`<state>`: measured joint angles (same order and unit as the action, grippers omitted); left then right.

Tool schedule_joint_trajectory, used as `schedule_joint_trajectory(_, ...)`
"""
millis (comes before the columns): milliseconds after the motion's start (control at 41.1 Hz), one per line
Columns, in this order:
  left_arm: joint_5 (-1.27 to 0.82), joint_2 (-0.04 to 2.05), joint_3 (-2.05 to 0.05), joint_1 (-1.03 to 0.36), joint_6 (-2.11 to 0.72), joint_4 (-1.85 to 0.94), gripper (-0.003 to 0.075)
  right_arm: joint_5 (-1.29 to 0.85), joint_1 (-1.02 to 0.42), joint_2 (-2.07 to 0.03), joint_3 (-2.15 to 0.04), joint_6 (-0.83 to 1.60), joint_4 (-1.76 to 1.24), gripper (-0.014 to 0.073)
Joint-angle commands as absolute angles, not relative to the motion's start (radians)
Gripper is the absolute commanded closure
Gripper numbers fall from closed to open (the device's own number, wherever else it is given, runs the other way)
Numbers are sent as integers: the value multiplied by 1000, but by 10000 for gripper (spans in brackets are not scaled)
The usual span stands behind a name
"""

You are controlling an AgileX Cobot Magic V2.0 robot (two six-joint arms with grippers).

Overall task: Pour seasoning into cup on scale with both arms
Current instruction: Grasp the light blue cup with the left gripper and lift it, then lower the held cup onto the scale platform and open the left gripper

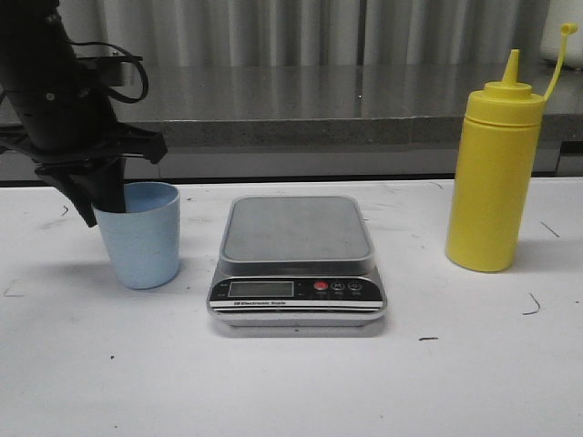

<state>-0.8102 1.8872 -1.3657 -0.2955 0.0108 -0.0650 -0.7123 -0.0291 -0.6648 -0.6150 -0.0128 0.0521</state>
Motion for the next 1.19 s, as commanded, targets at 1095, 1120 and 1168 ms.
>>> schedule_joint_trajectory(1095, -896, 1972, -1822, -534, 44, -87, 741, -654, -26, -671, -646, 0, 65, 21)
schedule_joint_trajectory(1120, -896, 1976, -1822, -534, 44, -87, 741, -654, -26, -671, -646, 0, 65, 21)
schedule_joint_trajectory(1168, -899, 1987, -1822, -534, 44, -87, 741, -654, -26, -671, -646, 0, 65, 21)
